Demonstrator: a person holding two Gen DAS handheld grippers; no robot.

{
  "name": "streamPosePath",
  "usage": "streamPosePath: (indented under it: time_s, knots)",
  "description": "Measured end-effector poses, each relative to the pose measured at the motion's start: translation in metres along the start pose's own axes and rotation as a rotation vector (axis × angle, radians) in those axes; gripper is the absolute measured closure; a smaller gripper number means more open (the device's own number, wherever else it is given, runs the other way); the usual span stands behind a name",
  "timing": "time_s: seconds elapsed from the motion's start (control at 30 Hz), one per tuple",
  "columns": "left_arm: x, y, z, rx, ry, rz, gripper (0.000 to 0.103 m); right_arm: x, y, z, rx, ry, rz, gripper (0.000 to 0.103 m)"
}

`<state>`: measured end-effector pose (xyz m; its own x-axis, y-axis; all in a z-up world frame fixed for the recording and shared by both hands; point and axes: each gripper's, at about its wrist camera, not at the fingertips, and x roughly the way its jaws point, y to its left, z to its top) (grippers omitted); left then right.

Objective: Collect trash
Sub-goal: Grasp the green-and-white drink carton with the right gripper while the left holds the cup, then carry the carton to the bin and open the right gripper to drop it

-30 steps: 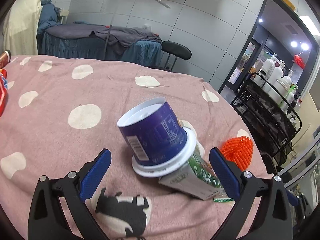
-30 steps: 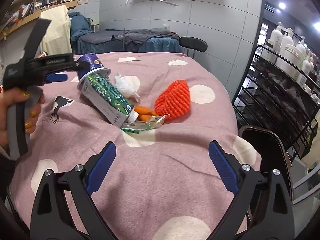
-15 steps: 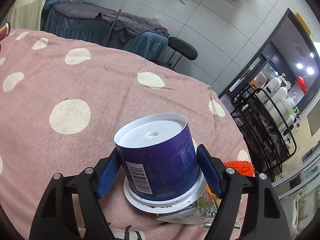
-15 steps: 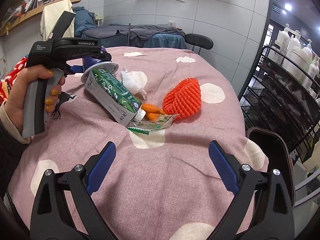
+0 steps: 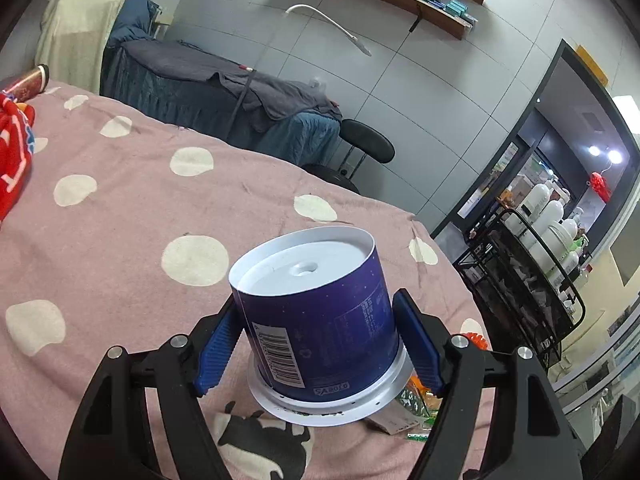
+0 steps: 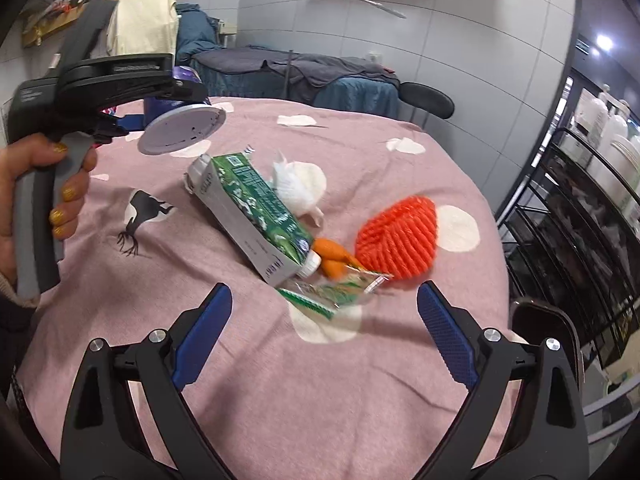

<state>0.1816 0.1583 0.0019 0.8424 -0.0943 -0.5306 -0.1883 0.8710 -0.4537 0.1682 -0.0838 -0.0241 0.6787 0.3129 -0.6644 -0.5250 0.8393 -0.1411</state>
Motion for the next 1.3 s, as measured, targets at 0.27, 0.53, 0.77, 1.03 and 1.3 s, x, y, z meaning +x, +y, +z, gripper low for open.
streamPosePath:
  time_s: [0.27,0.53,0.77,1.03,1.3]
  knots:
    - [-0.037,0.009,-0.018,0.018,-0.048,0.041,0.030,0.028,0.021,0.025,-0.079,0.053,0.074,0.010]
    - [-0.052,0.017,-0.032,0.017,-0.048,0.051,0.030,0.065,0.053,0.044,-0.246,0.114,0.015,0.022]
    - [-0.063,0.023,-0.041,0.009,-0.060,0.060,0.030,0.093,0.069,0.048,-0.346,0.171,-0.047,0.027]
    - [-0.068,0.026,-0.045,-0.004,-0.054,0.043,0.030,0.110,0.083,0.054,-0.420,0.179,-0.103,0.035]
    - [-0.072,0.028,-0.049,-0.003,-0.057,0.046,0.030,0.099,0.084,0.053,-0.405,0.156,-0.079,0.041]
